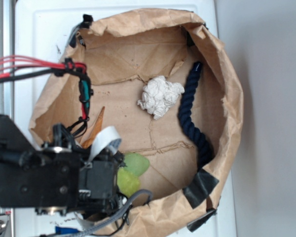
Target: Grab the green animal.
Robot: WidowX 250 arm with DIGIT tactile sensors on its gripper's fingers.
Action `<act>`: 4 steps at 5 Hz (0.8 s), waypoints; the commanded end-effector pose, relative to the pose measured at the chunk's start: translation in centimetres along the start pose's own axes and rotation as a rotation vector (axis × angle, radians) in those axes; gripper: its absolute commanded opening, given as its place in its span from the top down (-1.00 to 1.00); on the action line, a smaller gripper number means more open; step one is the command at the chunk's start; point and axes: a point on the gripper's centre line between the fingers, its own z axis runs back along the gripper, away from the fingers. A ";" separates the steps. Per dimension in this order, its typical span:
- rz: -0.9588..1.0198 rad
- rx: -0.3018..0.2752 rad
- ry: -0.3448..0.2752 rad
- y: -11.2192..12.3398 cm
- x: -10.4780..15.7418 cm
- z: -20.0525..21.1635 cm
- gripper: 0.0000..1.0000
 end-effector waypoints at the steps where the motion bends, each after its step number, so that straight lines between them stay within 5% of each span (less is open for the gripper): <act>1: 0.004 0.017 -0.039 -2.0 2.8 -0.7 -1.00; 4: 0.014 -0.019 -0.038 -2.1 2.6 0.0 -1.00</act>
